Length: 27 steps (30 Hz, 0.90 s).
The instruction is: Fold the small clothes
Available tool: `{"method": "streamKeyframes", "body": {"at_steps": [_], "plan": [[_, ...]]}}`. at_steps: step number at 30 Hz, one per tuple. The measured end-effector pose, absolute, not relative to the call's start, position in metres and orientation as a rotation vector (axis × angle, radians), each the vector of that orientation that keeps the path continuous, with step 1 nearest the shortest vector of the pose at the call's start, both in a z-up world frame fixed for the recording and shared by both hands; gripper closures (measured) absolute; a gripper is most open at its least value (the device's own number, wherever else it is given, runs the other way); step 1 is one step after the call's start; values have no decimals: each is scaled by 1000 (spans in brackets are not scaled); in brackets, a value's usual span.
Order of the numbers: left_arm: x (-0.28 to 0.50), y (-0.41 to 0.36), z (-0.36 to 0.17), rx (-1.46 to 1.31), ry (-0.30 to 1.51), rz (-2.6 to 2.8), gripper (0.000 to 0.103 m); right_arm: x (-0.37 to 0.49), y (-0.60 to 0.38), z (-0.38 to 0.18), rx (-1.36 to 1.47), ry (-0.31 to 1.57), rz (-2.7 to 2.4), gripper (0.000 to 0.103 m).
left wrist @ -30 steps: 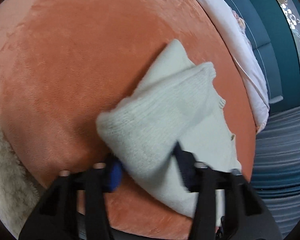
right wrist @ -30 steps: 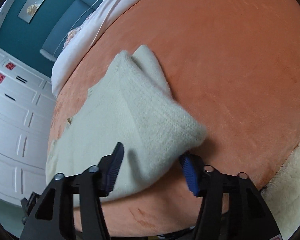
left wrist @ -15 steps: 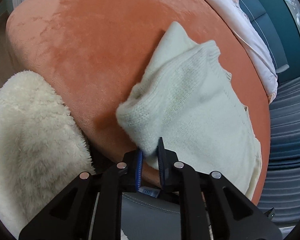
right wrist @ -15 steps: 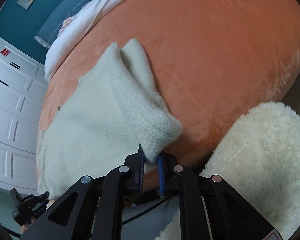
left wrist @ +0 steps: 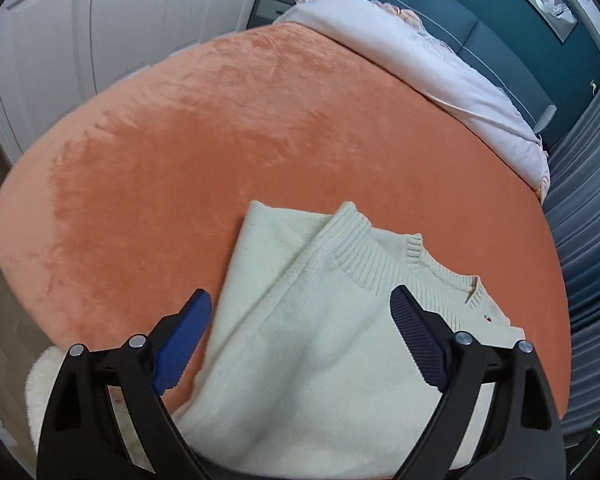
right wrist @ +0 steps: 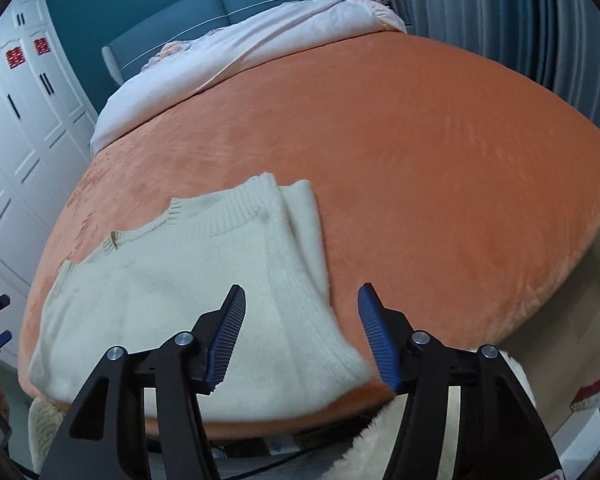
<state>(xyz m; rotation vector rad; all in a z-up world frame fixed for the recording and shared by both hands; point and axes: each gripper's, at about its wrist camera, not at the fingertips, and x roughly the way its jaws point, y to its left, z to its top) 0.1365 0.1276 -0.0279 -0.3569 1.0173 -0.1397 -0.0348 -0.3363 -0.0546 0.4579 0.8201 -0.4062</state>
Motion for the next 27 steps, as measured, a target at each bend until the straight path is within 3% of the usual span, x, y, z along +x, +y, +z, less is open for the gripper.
{"method": "streamKeyframes", "body": {"at_steps": [3,5,6,7,8,9,10,17,19,23,27], "plan": [[161,122,-62,-425,1109,-125,21,-1,-343,-66,462,837,-387,43],[170,120,-81,-470,1157,-121,33,24,-345,-76,471,860,-387,43],[171,119,-85,-474,1166,-120,42,33,-345,-82,466,883,-396,43],[171,118,-87,-457,1163,-115,60,41,-344,-88,465,901,-390,43],[170,116,-86,-441,1164,-131,74,48,-344,-93,472,915,-375,54],[169,116,-85,-449,1169,-157,93,53,-343,-97,485,928,-352,70],[164,119,-79,-465,1153,-168,94,57,-342,-98,493,940,-333,94],[149,126,-13,-456,1015,-210,96,18,-337,-14,523,614,-272,96],[164,120,-35,-383,1062,-141,96,32,-349,-31,516,676,-307,96],[181,116,-98,-312,1189,-64,95,59,-377,-123,549,971,-396,97],[175,112,-78,-261,1148,-83,95,45,-371,-95,579,847,-377,96]]}}
